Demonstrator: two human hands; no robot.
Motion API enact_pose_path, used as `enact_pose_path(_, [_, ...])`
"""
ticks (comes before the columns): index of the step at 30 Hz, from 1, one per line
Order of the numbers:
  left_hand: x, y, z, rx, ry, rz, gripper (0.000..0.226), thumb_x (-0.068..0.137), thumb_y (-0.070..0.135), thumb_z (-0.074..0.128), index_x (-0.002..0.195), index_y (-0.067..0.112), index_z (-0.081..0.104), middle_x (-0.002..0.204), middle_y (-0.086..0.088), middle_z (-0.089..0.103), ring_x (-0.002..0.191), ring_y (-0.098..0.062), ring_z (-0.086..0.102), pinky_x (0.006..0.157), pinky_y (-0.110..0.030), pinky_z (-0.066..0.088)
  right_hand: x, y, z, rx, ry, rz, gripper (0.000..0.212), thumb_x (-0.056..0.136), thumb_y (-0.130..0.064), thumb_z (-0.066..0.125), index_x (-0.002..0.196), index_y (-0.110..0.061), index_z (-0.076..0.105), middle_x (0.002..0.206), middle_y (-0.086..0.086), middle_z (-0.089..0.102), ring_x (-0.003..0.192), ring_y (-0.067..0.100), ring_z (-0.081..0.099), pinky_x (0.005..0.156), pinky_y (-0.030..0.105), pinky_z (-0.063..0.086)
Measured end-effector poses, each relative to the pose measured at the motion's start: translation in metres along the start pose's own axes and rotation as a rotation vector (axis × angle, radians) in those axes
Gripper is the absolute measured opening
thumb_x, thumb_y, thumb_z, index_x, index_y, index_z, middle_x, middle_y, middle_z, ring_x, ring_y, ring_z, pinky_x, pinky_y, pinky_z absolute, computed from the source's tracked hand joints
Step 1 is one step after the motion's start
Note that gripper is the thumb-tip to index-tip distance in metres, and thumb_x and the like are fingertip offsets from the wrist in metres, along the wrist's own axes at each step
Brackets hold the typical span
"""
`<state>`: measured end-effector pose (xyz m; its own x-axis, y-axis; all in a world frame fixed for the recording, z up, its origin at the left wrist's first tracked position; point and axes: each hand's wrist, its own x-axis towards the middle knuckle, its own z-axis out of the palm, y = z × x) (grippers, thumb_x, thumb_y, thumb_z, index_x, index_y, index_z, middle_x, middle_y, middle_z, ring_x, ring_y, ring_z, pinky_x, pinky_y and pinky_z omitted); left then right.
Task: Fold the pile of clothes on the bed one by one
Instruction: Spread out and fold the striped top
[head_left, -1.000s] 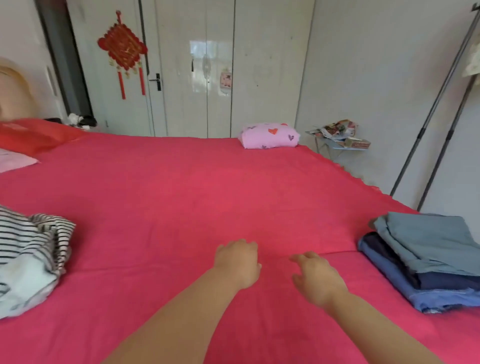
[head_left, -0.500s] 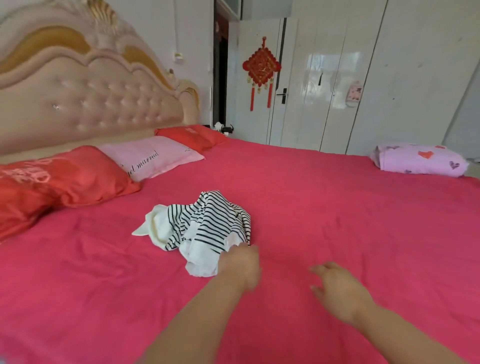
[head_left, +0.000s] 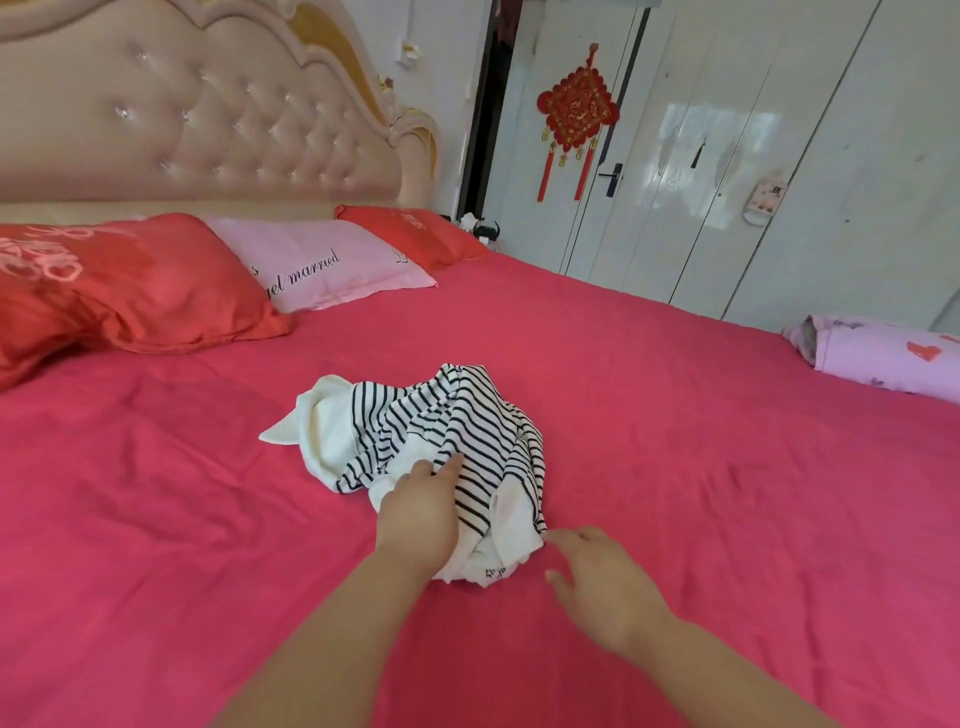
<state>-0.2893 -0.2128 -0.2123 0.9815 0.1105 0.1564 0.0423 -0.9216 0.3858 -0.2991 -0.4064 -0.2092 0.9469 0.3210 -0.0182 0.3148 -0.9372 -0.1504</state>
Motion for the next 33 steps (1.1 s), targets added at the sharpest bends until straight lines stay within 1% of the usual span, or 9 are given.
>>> enact_pose_path(4, [-0.02, 0.033, 0.026, -0.182, 0.103, 0.22, 0.053, 0.083, 0.001, 0.039, 0.133, 0.017, 0.045, 0.114, -0.005, 0.051, 0.098, -0.022, 0.055, 0.077, -0.028, 0.04, 0.019, 0.0, -0.019, 0.225, 0.14, 0.024, 0.041, 0.098, -0.036, 0.038, 0.136, -0.021, 0.043, 0.134, 0.003, 0.051, 0.125, 0.019, 0.044, 0.102, 0.028, 0.034])
enact_pose_path(8, [-0.057, 0.066, 0.05, -0.324, 0.151, 0.468, 0.043, 0.064, 0.004, 0.04, 0.096, 0.021, 0.063, 0.083, 0.002, 0.059, 0.076, -0.017, 0.059, 0.059, -0.023, 0.048, 0.014, -0.014, -0.054, 0.494, 0.231, -0.016, 0.047, 0.096, -0.037, 0.045, 0.137, -0.014, 0.042, 0.128, -0.006, 0.051, 0.122, 0.012, 0.045, 0.088, 0.012, 0.028])
enact_pose_path(13, [-0.102, 0.109, 0.076, -0.262, 0.114, 0.716, 0.031, 0.067, 0.021, 0.046, 0.084, 0.028, 0.071, 0.08, 0.011, 0.066, 0.069, -0.009, 0.061, 0.055, -0.019, 0.048, -0.002, -0.016, -0.051, 0.333, -0.104, -0.06, 0.088, 0.085, -0.035, 0.063, 0.15, -0.017, 0.006, 0.152, -0.002, 0.026, 0.136, 0.014, 0.028, 0.103, 0.015, 0.022])
enact_pose_path(17, [-0.126, 0.124, 0.098, -0.148, -0.027, 0.826, 0.028, 0.073, 0.032, 0.05, 0.096, 0.038, 0.066, 0.095, 0.021, 0.064, 0.083, 0.0, 0.06, 0.067, -0.011, 0.049, -0.03, 0.004, -0.039, -0.076, -0.141, -0.141, 0.051, 0.088, -0.002, 0.038, 0.137, -0.015, 0.042, 0.134, 0.008, 0.051, 0.122, 0.024, 0.046, 0.093, 0.028, 0.038])
enact_pose_path(22, [-0.17, 0.157, 0.084, 0.018, -0.278, 0.757, 0.023, 0.072, 0.049, 0.036, 0.068, 0.05, 0.059, 0.079, 0.031, 0.049, 0.074, 0.012, 0.04, 0.056, -0.002, 0.027, -0.07, 0.066, -0.062, 0.08, 0.025, 0.068, 0.041, 0.079, 0.005, 0.041, 0.107, -0.012, 0.065, 0.108, 0.005, 0.068, 0.099, 0.021, 0.059, 0.078, 0.025, 0.041])
enact_pose_path(24, [-0.171, 0.166, 0.059, 0.037, -0.302, 0.975, 0.032, 0.085, 0.032, 0.038, 0.093, 0.052, 0.061, 0.109, 0.031, 0.055, 0.102, 0.011, 0.046, 0.091, -0.008, 0.034, -0.092, 0.094, -0.082, 0.099, 0.066, 0.176, 0.042, 0.08, 0.006, 0.043, 0.11, -0.013, 0.066, 0.112, 0.003, 0.067, 0.104, 0.02, 0.058, 0.076, 0.018, 0.037])
enact_pose_path(26, [-0.176, 0.179, 0.052, -0.057, -0.117, 1.138, 0.025, 0.089, 0.038, 0.044, 0.109, 0.042, 0.057, 0.139, 0.016, 0.042, 0.128, 0.0, 0.034, 0.114, -0.034, 0.019, -0.119, 0.122, -0.105, 0.148, 0.096, 0.28, 0.044, 0.078, 0.01, 0.042, 0.107, -0.012, 0.067, 0.104, 0.004, 0.066, 0.099, 0.018, 0.056, 0.07, 0.017, 0.038])
enact_pose_path(29, [-0.193, 0.195, 0.051, -0.256, -0.221, 1.096, 0.044, 0.088, 0.032, 0.041, 0.132, 0.033, 0.039, 0.127, -0.001, 0.05, 0.113, -0.02, 0.05, 0.095, -0.035, 0.043, -0.166, 0.169, -0.124, 0.227, 0.13, 0.496, 0.04, 0.078, 0.012, 0.04, 0.084, -0.02, 0.063, 0.089, 0.003, 0.06, 0.089, 0.019, 0.051, 0.071, 0.024, 0.034])
enact_pose_path(33, [-0.202, 0.185, 0.059, -0.202, -0.083, 0.963, 0.049, 0.078, 0.027, 0.046, 0.127, 0.031, 0.042, 0.112, 0.009, 0.062, 0.096, -0.009, 0.062, 0.077, -0.021, 0.053, -0.228, 0.233, -0.116, 0.179, 0.171, 0.714, 0.037, 0.079, 0.011, 0.043, 0.08, -0.02, 0.064, 0.094, 0.011, 0.065, 0.085, 0.023, 0.051, 0.07, 0.029, 0.036])
